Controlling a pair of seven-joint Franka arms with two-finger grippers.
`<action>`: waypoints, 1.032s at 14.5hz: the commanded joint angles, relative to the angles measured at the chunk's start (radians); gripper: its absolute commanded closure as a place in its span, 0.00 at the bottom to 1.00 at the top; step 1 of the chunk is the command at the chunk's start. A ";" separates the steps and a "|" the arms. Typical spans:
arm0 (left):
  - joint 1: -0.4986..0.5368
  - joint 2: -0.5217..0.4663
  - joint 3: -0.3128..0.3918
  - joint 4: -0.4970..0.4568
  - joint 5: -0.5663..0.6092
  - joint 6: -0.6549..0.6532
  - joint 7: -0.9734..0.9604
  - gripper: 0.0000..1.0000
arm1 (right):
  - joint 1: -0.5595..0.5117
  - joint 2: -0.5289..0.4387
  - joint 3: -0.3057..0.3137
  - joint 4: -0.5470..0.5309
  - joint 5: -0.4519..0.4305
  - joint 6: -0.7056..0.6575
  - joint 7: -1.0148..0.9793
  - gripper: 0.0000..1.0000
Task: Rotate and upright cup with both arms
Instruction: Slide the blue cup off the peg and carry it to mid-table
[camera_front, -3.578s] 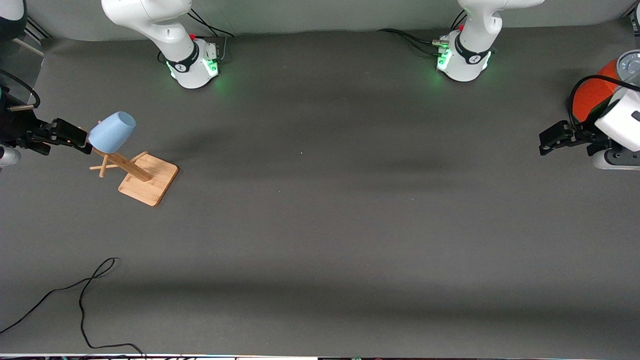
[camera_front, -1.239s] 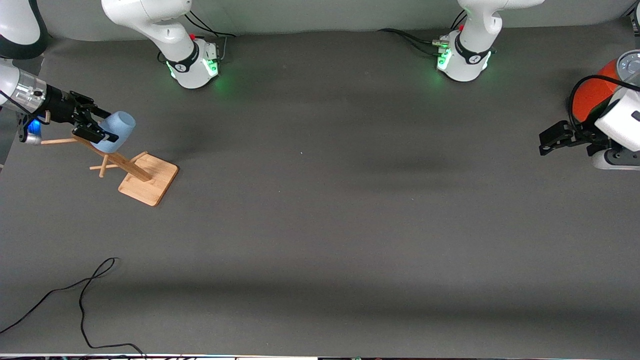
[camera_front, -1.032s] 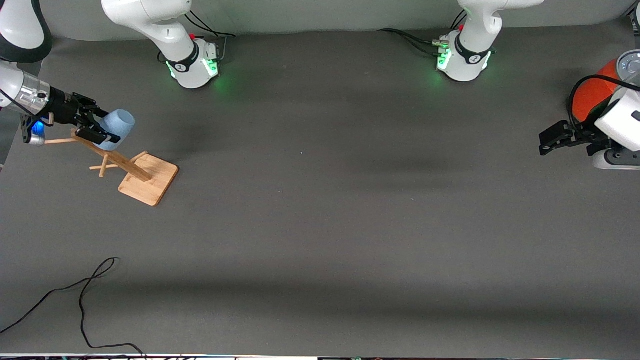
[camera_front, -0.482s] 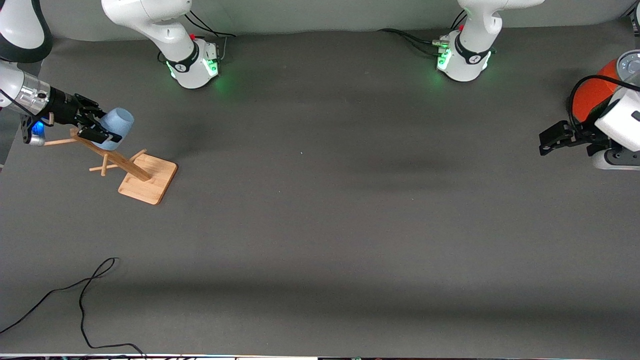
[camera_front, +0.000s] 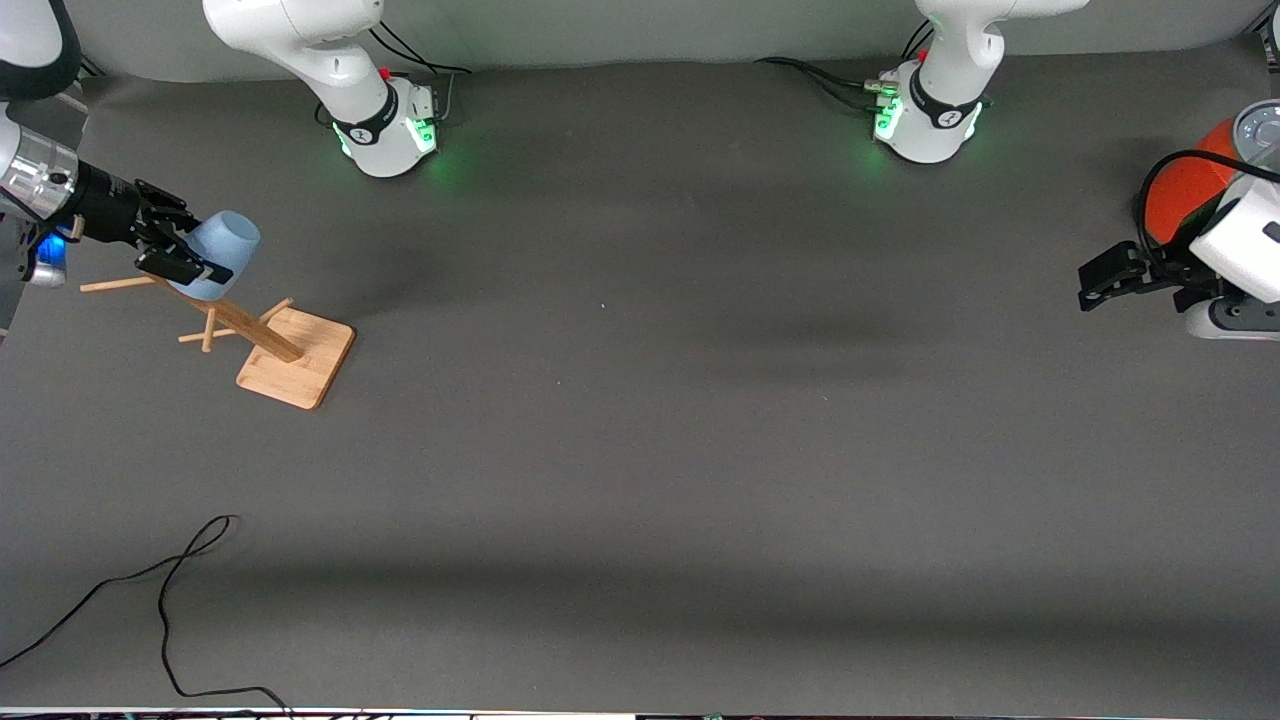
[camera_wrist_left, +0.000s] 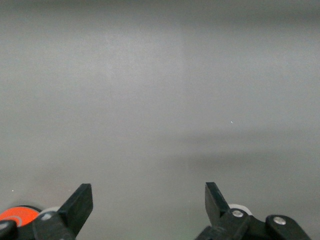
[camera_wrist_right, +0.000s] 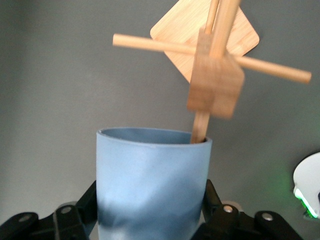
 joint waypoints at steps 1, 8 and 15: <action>-0.007 0.000 0.005 0.007 0.006 0.003 0.012 0.00 | 0.009 -0.007 0.072 0.059 0.062 -0.039 0.119 0.42; -0.008 0.000 0.005 0.007 0.006 0.003 0.012 0.00 | 0.009 0.036 0.359 0.166 0.162 0.036 0.456 0.42; -0.007 0.000 0.005 0.009 0.006 0.003 0.012 0.00 | 0.008 0.275 0.715 0.235 0.138 0.399 0.849 0.42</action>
